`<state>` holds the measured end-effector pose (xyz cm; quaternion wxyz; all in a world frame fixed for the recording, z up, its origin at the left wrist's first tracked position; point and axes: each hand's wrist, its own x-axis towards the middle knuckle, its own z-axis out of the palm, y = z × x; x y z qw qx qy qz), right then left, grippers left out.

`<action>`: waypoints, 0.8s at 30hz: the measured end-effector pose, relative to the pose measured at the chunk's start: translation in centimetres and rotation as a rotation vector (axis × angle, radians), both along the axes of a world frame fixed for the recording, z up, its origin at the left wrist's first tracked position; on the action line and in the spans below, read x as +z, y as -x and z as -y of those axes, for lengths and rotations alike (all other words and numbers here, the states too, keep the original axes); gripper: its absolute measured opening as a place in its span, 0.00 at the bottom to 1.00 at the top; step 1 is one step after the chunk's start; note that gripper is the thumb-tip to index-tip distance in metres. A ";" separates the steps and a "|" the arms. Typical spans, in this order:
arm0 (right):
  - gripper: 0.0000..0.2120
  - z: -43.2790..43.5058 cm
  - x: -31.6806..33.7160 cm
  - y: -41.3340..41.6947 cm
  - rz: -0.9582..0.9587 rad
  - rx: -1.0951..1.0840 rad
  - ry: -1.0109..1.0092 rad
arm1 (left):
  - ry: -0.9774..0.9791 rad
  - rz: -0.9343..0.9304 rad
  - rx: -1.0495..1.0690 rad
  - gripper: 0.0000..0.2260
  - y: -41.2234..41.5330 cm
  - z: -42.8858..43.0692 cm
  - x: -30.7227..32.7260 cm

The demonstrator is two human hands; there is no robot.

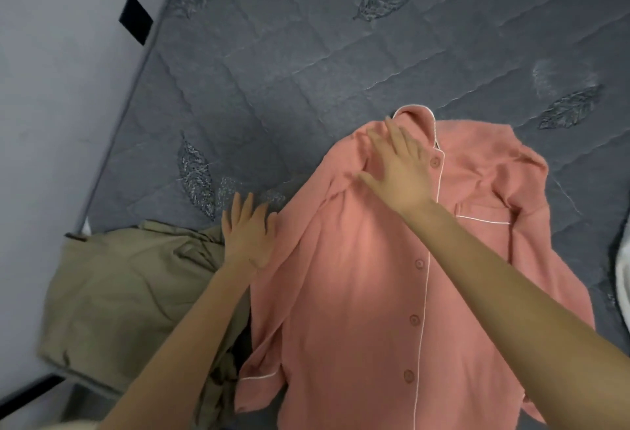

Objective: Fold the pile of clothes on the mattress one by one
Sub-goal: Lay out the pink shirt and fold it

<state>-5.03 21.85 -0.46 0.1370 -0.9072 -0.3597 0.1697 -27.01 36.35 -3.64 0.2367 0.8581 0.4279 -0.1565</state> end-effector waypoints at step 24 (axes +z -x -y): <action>0.25 -9.7 -0.7 3.9 -0.075 0.241 -0.135 | 0.099 0.788 0.341 0.04 0.7 -5.0 5.2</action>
